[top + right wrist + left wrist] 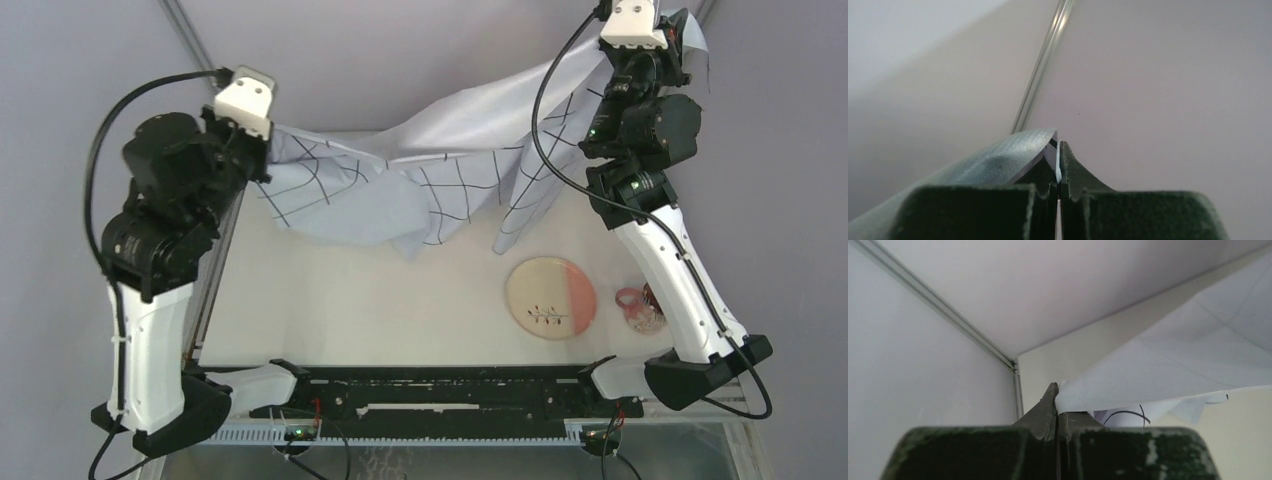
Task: Set the dinner table for one person
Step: Flatten out the napkin at the center of the board.
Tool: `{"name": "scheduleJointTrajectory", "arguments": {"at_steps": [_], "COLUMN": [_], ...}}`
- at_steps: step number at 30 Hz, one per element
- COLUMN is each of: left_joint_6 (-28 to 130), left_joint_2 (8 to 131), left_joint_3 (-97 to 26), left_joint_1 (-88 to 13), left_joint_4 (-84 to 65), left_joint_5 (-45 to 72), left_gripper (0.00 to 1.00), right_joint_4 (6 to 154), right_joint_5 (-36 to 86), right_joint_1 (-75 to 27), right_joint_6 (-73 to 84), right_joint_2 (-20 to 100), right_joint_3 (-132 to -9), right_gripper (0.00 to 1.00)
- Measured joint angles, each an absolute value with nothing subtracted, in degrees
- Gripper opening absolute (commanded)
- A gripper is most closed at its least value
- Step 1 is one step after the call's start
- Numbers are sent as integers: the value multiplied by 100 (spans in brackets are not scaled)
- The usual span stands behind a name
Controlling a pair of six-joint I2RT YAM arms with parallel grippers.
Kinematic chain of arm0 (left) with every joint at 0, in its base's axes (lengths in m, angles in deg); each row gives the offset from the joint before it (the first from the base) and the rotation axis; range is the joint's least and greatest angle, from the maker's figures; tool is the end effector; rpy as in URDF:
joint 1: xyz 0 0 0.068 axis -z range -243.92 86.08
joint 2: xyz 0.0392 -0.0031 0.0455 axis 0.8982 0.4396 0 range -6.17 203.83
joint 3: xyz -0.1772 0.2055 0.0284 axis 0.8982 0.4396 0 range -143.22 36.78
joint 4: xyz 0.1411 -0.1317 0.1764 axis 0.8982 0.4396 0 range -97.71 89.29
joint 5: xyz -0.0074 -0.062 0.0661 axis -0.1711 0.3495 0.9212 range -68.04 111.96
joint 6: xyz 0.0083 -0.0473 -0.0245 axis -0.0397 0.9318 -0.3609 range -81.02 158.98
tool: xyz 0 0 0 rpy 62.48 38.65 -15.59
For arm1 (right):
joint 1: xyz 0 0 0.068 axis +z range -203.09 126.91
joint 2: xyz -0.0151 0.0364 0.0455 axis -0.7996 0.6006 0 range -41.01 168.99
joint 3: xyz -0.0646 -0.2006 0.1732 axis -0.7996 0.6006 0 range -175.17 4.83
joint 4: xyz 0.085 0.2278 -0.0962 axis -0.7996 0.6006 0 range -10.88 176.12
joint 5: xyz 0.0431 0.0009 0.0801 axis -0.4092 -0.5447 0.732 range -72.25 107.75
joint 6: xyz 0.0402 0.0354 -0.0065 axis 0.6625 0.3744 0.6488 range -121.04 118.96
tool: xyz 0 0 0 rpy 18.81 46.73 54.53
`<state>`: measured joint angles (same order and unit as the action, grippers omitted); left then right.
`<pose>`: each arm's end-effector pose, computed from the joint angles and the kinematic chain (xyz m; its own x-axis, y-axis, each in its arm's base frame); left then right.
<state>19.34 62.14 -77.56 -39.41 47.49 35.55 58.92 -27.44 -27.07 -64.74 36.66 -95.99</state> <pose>0.1459 -0.0574 0.5595 -0.0719 0.3919 -0.9172 0.2298 0.9014 0.3671 0.2245 0.0815 0.5910 0.1349 -0.6373 -0.7587 0.6216 0.6508 -0.4360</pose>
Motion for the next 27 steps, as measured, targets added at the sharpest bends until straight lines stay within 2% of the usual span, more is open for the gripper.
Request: {"name": "scheduleJointTrajectory", "arguments": {"at_steps": [10, 13, 19, 27], "left_joint_6": [1654, 1650, 1657, 1921], "left_joint_2": [6087, 5825, 5302, 5768], "left_joint_3": [-9369, -9236, -8207, -8443], "left_joint_1": [-3945, -3945, -3947, -3947], "left_joint_4": [4629, 4645, 4734, 5825], "left_joint_5": [4081, 4086, 4090, 3203], "left_gripper": [0, 0, 0, 0], "right_joint_4": [5712, 6160, 6799, 7142], "right_joint_5": [-2237, -2180, -2359, -2523], "right_joint_1": [-3026, -3030, -3089, -2967], "right_joint_6": [-6103, -5801, -5539, -5646], "right_joint_2": [3439, 3434, 3458, 3428], "right_joint_3": [-9137, -9352, -9909, -9940], "right_gripper": [0, 0, 0, 0]}}
